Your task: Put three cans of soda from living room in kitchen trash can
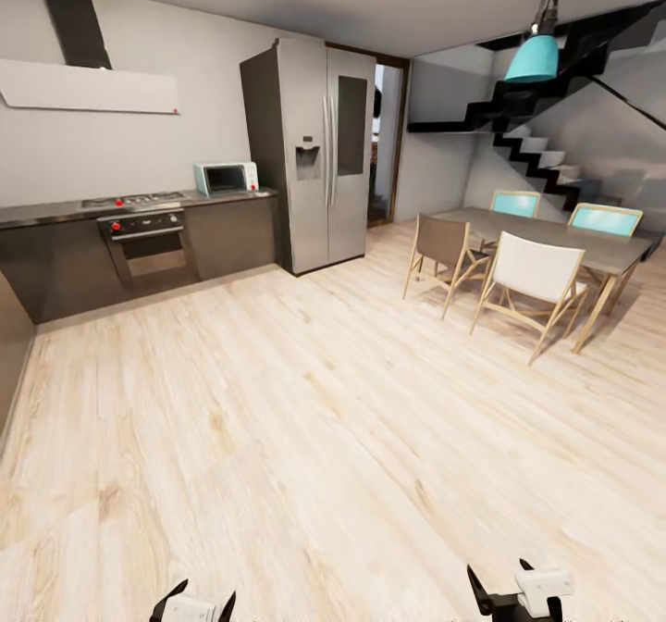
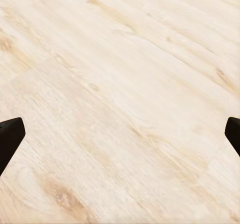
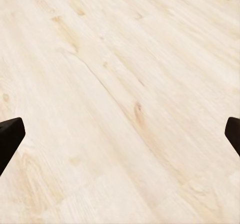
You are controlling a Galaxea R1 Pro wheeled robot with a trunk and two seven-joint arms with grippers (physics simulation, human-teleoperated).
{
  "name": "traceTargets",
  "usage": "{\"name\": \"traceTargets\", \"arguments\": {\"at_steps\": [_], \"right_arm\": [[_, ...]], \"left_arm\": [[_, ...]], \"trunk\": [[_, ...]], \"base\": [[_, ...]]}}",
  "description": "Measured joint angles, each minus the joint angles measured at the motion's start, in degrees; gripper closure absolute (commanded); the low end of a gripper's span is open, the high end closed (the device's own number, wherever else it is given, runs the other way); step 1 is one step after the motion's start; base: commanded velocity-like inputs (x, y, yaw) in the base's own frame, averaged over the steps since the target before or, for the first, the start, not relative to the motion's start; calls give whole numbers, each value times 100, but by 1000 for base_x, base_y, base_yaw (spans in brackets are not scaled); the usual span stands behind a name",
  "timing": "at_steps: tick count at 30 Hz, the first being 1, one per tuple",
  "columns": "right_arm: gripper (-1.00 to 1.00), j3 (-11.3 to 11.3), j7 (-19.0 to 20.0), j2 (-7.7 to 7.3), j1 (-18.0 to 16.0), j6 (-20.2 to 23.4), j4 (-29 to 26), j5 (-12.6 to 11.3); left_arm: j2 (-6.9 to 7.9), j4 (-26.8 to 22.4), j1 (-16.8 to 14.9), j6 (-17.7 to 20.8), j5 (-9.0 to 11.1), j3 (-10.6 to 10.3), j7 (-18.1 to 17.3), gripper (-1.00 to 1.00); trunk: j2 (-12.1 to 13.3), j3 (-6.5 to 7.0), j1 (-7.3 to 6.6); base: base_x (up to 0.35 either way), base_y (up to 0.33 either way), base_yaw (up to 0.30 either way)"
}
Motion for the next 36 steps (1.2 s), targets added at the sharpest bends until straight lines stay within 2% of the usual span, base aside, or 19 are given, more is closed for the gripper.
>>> {"name": "traceTargets", "arguments": {"at_steps": [11,24,36], "right_arm": [[-100,8,8,-4,4,-29,4,2],[-100,21,46,-1,15,-112,0,18],[-100,38,60,4,17,-119,6,-5]], "left_arm": [[-3,11,3,0,-7,-2,-2,-100],[-2,58,-18,0,-12,-1,-3,-100],[4,63,-32,11,-19,1,-2,-100]], "trunk": [[0,-90,0],[0,-105,0],[0,-106,0]], "base": [[0,0,0],[0,16,0],[0,210,-35]]}}
